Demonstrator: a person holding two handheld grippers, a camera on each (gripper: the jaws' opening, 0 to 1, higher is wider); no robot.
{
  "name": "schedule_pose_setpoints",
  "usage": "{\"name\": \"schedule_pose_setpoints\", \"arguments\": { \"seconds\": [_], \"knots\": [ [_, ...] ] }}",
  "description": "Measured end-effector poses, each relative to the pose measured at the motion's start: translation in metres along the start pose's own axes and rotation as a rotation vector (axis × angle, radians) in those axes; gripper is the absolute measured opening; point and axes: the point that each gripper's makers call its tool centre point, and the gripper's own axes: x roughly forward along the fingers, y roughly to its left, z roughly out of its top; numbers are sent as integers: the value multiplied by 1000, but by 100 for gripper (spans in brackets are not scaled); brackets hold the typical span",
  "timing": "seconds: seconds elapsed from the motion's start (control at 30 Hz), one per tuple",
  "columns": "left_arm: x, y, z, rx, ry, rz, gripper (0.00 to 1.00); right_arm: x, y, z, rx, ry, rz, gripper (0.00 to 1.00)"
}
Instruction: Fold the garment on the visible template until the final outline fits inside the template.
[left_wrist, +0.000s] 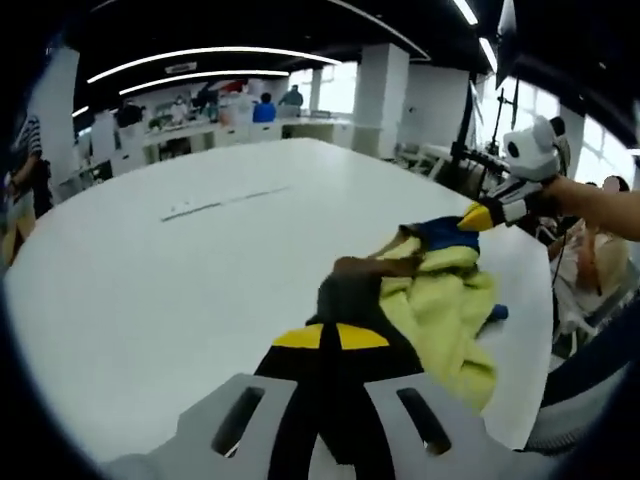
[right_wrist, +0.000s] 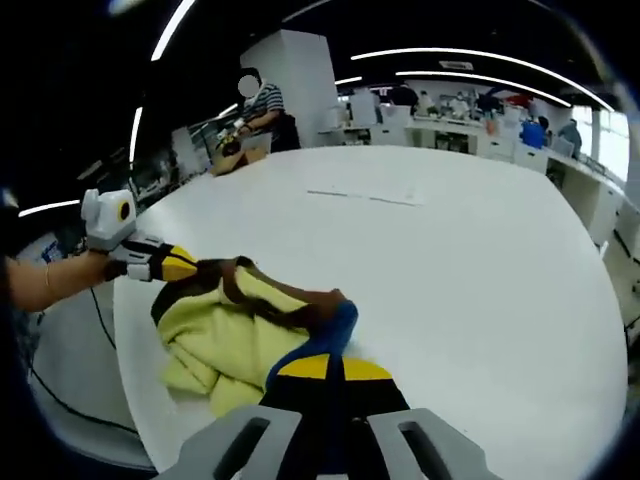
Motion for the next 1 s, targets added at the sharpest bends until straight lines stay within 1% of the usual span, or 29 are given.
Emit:
{"name": "schedule_pose_setpoints", "arguments": {
  "seconds": [0.07, 0.1, 0.13, 0.27, 0.33, 0.4, 0.53, 0.57, 0.7, 0.73, 0.77, 0.8, 0.83, 0.93, 1.0],
  "knots": [
    [-4, 0, 9, -14, -32, 10, 0, -5, 2, 8, -12, -25, 6, 0],
    [-6, 1, 10, -17, -39, 13, 0, -7, 3, 10, -15, -31, 8, 0],
    [-8, 2, 17, -20, -66, 18, 0, -9, 4, 14, -23, -42, 10, 0],
    [-15, -2, 34, -27, -113, 21, 0, -15, 9, 24, -40, -62, 16, 0],
    [-18, -4, 40, -21, -125, 24, 0, -18, 11, 29, -52, -75, 17, 0],
    [-23, -4, 50, -1, -149, 40, 0, -23, 12, 39, -71, -99, 10, 0],
    [-30, -4, 67, -4, -198, 52, 0, -30, 9, 57, -82, -143, -4, 0],
    [-32, -3, 74, -1, -218, 62, 0, -31, 7, 63, -87, -159, -14, 0],
    [-36, 5, 99, 8, -287, 96, 0, -30, -2, 82, -96, -199, -47, 0],
    [-36, 6, 102, 9, -294, 100, 0, -29, -3, 84, -96, -204, -50, 0],
    [-36, 8, 108, 13, -307, 110, 0, -28, -5, 90, -98, -216, -57, 0],
    [-35, 10, 112, 16, -315, 116, 0, -27, -7, 96, -100, -229, -66, 0],
    [-34, 13, 116, 19, -326, 127, 0, -26, -7, 98, -102, -233, -68, 0],
    [-30, 21, 131, -5, -369, 152, 0, -20, -13, 113, -112, -263, -99, 0],
    [-24, 25, 139, -11, -385, 162, 0, -14, -19, 121, -122, -273, -124, 0]
  ]
}}
